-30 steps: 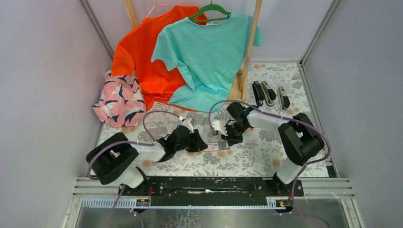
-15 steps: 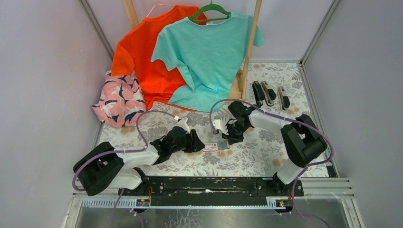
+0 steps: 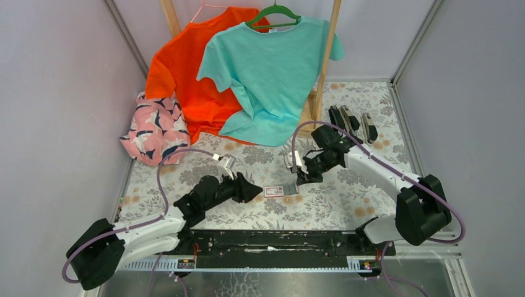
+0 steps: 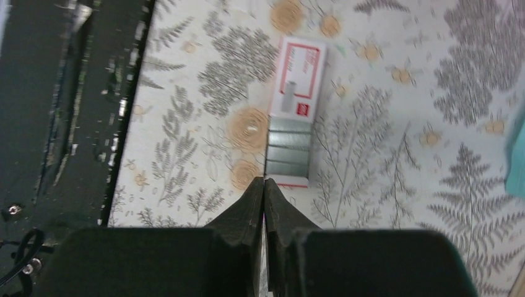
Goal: Unload the staples from the stapler
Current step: Close the staple box at the center of the board.
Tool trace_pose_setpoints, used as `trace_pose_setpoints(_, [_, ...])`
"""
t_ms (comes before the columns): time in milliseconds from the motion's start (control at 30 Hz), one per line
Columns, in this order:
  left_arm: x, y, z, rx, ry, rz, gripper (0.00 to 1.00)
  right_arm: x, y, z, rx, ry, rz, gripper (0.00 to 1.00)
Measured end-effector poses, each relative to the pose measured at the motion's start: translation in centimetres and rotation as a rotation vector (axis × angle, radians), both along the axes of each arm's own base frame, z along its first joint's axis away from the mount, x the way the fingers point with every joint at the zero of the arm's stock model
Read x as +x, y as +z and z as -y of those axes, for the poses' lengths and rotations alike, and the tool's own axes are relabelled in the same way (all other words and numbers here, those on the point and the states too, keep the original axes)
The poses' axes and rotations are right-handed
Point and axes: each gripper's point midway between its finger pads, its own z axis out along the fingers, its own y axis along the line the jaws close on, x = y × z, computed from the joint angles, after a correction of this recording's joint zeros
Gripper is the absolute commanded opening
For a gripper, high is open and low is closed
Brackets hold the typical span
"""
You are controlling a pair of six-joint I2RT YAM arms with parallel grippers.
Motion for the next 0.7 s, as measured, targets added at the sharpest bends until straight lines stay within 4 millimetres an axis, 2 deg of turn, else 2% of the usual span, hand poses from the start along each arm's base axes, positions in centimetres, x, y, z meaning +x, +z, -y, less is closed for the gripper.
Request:
trace_pose_setpoints(67, [-0.2, 0.0, 0.1, -0.004, -0.012, 0.000, 0.52, -1.4, 0.9, -0.3, 0.055, 0.071, -0.008, 0.09])
trace_pose_setpoints(167, [-0.4, -0.8, 0.2, 0.017, -0.025, -0.023, 0.52, -2.7, 1.2, -0.5, 0.095, 0.143, -0.027, 0.09])
trace_pose_setpoints(333, [-0.7, -2.6, 0.8, 0.068, -0.067, -0.073, 0.52, -3.5, 1.0, -0.3, 0.108, 0.200, -0.031, 0.09])
trace_pose_setpoints(400, [-0.8, -2.2, 1.1, 0.040, -0.082, -0.057, 0.54, -3.7, 1.1, -0.4, 0.116, 0.215, -0.026, 0.10])
trace_pose_setpoints(700, [-1.4, 0.3, 0.8, -0.119, -0.089, 0.076, 0.76, -4.1, 1.4, -0.2, 0.126, 0.244, -0.009, 0.10])
